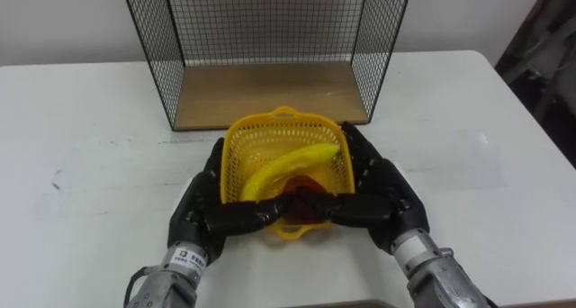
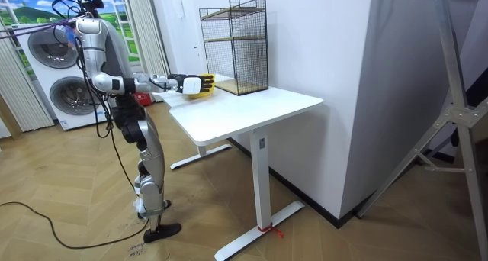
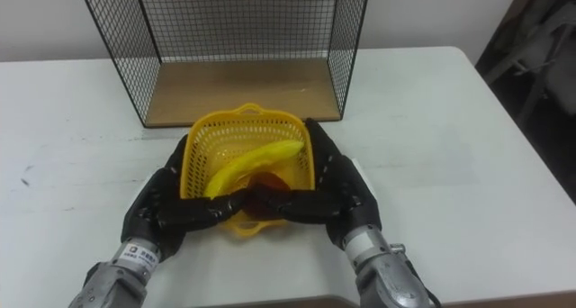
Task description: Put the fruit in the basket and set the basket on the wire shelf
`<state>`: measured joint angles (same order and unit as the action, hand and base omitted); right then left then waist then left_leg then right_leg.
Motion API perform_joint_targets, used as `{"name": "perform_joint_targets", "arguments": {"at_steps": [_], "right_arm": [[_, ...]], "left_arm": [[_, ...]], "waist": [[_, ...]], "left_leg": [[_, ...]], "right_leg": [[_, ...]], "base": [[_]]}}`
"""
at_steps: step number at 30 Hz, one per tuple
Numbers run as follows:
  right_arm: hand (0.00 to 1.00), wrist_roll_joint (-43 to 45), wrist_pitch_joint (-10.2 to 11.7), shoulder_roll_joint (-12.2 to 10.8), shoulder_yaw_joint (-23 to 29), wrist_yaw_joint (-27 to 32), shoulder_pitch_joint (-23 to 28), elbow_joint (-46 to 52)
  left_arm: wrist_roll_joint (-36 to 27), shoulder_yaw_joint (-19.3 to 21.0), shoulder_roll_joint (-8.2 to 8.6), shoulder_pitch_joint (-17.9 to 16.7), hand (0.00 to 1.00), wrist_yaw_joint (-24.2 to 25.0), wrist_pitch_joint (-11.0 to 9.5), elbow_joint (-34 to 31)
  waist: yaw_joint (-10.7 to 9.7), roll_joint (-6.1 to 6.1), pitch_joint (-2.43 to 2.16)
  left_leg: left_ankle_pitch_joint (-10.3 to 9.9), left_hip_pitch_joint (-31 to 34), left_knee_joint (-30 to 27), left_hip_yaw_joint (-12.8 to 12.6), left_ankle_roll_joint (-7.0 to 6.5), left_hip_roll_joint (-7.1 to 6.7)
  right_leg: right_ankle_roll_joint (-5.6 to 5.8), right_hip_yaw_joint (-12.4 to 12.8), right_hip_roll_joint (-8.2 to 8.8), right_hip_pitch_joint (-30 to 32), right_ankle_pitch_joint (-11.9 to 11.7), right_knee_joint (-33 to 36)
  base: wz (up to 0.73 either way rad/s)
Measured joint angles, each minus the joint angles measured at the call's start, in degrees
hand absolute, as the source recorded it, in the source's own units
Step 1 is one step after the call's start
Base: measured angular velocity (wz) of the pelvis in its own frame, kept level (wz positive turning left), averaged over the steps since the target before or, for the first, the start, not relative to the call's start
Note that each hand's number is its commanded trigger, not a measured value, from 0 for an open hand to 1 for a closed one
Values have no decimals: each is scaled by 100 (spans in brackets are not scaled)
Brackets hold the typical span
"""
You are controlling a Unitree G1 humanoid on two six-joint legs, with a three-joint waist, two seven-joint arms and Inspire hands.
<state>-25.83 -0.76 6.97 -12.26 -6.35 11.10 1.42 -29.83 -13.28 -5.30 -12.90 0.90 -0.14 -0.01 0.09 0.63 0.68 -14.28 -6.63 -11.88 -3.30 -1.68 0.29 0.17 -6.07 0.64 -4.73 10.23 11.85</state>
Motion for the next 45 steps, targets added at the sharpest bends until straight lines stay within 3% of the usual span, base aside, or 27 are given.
{"name": "perform_joint_targets", "arguments": {"at_steps": [16,22,26,45], "right_arm": [[0,165,78,-10,37,5,-221,2],[0,162,94,-37,88,16,-225,167],[0,158,246,-83,115,16,-265,206],[0,111,276,-85,100,61,-450,234]], "left_arm": [[3,2,-2,190,0,0,-27,0],[5,13,-2,219,0,-1,-27,-189],[4,20,-3,222,0,-1,-34,-353],[31,180,-18,375,0,-20,-38,-598]], "waist": [[2,69,15],[0,67,13],[0,64,11],[17,46,15]], "left_leg": [[0,103,-91,37,0,-2],[0,103,-91,56,0,-1],[0,95,-95,45,0,-2],[-5,103,-167,8,2,25]], "right_leg": [[1,-15,6,92,1,89],[0,-11,4,88,0,92],[0,-6,4,81,0,93],[0,-12,4,92,0,175]], "base": [[1],[0],[0],[0]]}}
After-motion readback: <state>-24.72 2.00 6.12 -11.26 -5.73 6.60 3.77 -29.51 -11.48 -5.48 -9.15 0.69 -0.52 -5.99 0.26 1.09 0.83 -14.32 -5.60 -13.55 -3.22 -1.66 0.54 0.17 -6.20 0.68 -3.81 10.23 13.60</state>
